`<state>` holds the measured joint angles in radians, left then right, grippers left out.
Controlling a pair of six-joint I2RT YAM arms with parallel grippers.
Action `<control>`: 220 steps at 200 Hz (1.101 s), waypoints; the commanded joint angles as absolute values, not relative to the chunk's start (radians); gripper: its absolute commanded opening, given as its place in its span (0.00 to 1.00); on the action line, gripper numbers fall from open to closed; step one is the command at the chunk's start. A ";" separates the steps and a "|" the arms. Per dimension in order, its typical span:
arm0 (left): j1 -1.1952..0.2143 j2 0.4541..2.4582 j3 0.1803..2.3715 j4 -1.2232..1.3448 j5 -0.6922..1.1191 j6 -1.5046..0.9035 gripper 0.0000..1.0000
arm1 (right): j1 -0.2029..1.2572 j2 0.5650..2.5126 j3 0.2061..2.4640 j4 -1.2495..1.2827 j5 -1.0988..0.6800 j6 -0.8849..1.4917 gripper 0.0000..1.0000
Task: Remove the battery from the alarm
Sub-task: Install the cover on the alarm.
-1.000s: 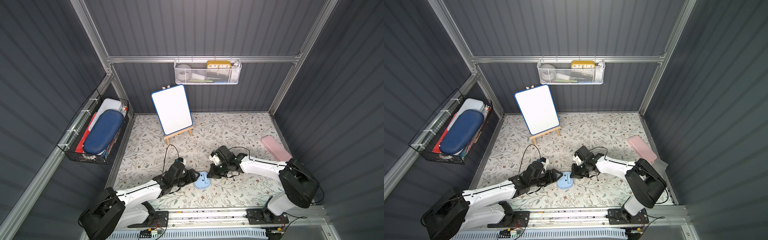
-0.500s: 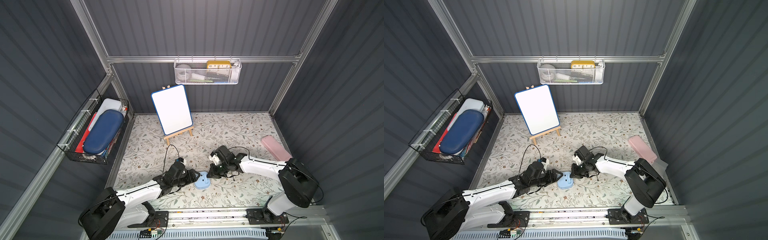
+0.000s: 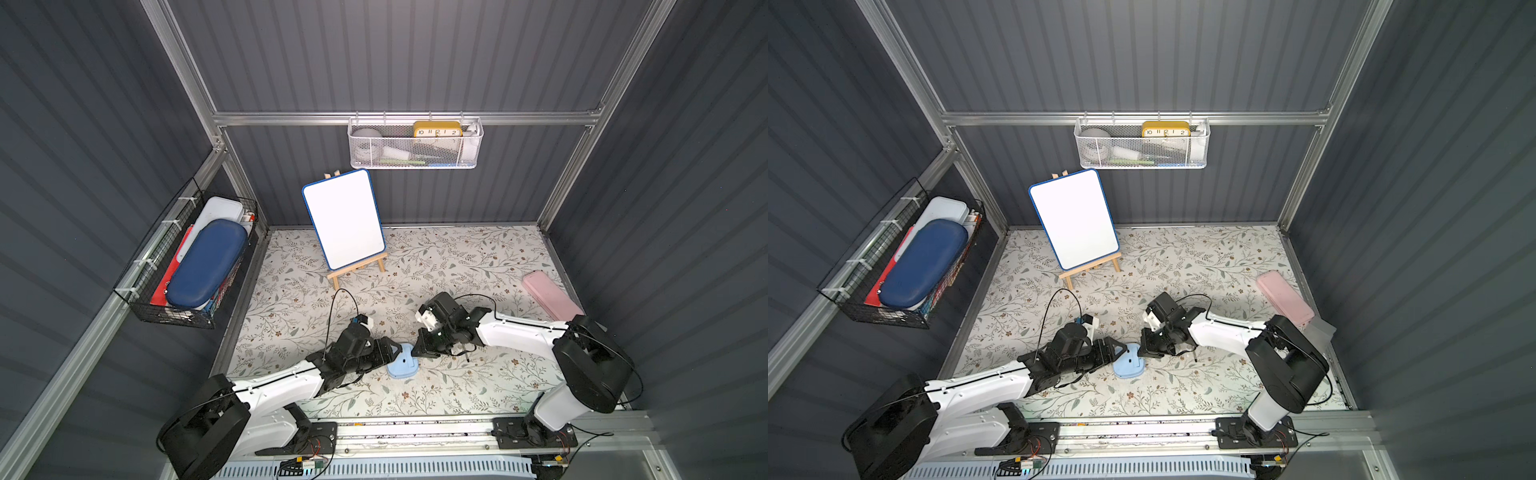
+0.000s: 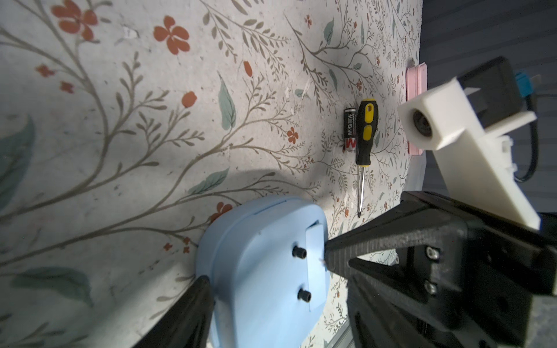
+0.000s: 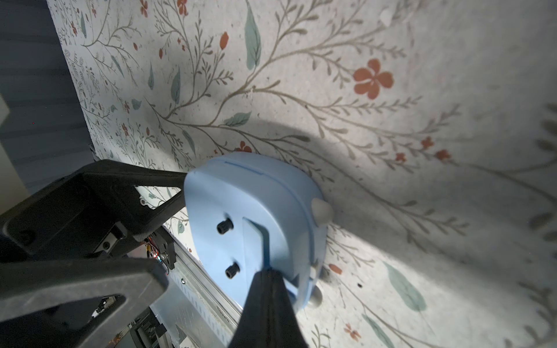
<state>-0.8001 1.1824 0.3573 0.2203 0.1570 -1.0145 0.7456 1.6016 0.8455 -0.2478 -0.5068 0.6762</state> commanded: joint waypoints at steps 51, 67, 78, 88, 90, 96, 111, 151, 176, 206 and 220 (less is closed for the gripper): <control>-0.813 1.200 0.357 0.247 0.168 -1.023 0.73 | 0.771 1.615 0.882 -0.324 -0.475 0.656 0.14; -0.814 1.196 0.357 0.245 0.169 -1.023 0.73 | 0.775 1.615 0.886 -0.340 -0.466 0.655 0.18; -0.814 1.194 0.357 0.244 0.169 -1.023 0.73 | 0.779 1.617 0.890 -0.349 -0.460 0.650 0.21; -0.813 1.193 0.357 0.244 0.169 -1.023 0.73 | 0.782 1.618 0.897 -0.360 -0.453 0.647 0.21; -0.814 1.192 0.358 0.244 0.169 -1.023 0.73 | 0.782 1.618 0.897 -0.360 -0.451 0.646 0.21; -0.814 1.192 0.359 0.242 0.169 -1.021 0.73 | 0.784 1.618 0.900 -0.367 -0.451 0.643 0.22; -0.815 1.189 0.360 0.239 0.169 -1.020 0.73 | 0.785 1.621 0.909 -0.379 -0.441 0.639 0.22; -0.814 1.189 0.361 0.238 0.167 -1.020 0.73 | 0.787 1.617 0.928 -0.406 -0.413 0.624 0.24; -0.814 1.186 0.362 0.234 0.167 -1.018 0.73 | 0.787 1.610 0.941 -0.426 -0.400 0.615 0.27; -0.814 1.179 0.360 0.229 0.164 -1.018 0.74 | 0.787 1.586 0.942 -0.443 -0.382 0.609 0.29; -0.815 1.177 0.357 0.230 0.163 -1.018 0.74 | 0.787 1.574 0.951 -0.469 -0.352 0.598 0.30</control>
<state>-0.8066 1.1919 0.3573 0.2386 0.1570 -1.0164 0.7830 1.6020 0.9241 -0.4061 -0.4026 0.6262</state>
